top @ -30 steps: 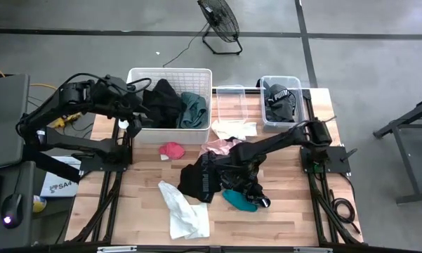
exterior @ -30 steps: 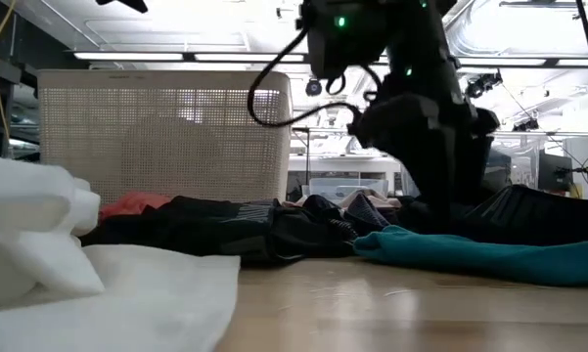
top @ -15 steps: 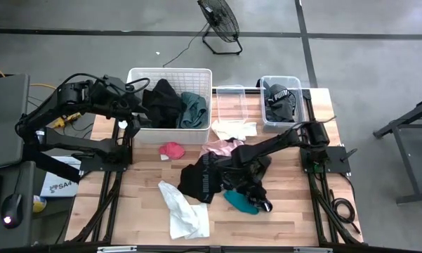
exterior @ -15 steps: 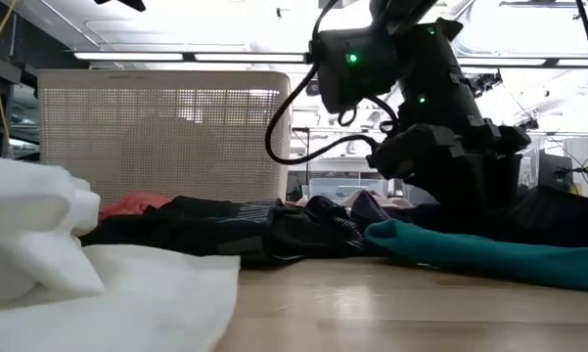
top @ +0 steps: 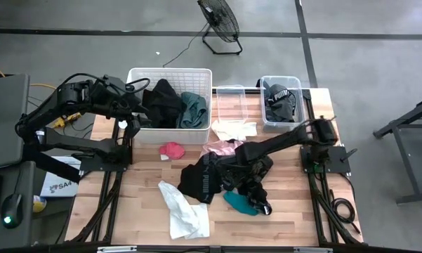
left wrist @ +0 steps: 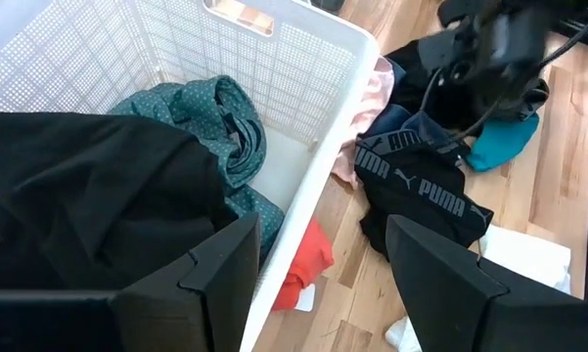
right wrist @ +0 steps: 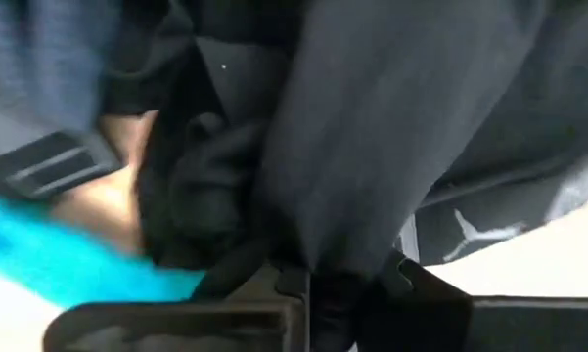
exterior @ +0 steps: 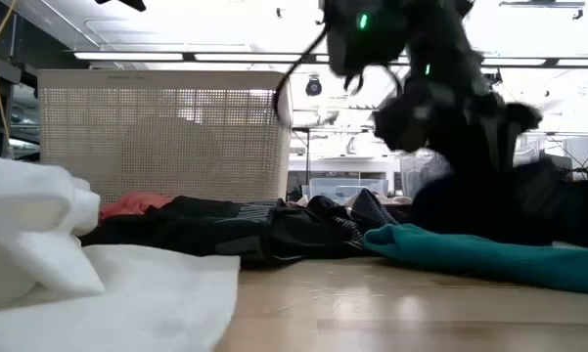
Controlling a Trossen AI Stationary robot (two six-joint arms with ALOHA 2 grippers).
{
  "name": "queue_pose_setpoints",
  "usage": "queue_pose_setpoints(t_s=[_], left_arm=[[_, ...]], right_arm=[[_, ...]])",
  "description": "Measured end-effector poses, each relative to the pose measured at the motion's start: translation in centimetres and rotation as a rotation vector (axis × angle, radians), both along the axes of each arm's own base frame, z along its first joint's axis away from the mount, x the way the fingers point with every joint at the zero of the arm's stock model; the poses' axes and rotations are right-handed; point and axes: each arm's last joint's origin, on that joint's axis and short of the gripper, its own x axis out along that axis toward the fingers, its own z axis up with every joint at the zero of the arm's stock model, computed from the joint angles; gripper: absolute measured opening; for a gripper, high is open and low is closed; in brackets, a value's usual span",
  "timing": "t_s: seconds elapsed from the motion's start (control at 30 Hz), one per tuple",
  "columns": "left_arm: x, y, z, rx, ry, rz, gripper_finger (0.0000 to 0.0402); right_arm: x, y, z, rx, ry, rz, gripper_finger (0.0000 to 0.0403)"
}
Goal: Pick & Place Cloths
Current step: Put the right black boxer short into the right transparent bin
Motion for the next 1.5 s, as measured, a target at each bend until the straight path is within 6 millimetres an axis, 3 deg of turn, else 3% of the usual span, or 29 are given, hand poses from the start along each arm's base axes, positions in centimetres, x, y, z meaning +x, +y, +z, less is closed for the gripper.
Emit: queue_pose_setpoints(t_s=[0.2, 0.43, 0.7, 1.0, 1.27, 1.5], left_arm=[[0.0, 0.0, 0.0, 0.002, 0.000, -0.003, 0.0216], [0.0, 0.0, 0.0, 0.003, 0.000, -0.003, 0.0216], [0.0, 0.0, 0.0, 0.000, 0.000, 0.000, 0.0216], [0.0, 0.0, 0.0, -0.007, -0.003, 0.020, 0.0216], [0.0, 0.1, 0.0, -0.020, -0.013, 0.042, 0.0216], [0.0, 0.1, 0.0, -0.027, -0.014, 0.052, 0.0216]], right_arm=[[-1.9, -0.3, 5.9, -0.025, -0.180, -0.058, 0.0030], [-6.0, -0.8, 13.1, -0.025, -0.464, -0.039, 0.0030], [-10.2, -1.3, 18.6, -0.202, -0.821, 0.125, 0.0030], [-12.3, -2.3, 21.0, -0.542, -0.976, 0.263, 0.0030], [-12.8, -4.4, 21.4, -0.887, -0.882, 0.151, 0.0030], [-13.2, -7.5, 21.4, -1.100, -0.740, 0.011, 0.0030]])
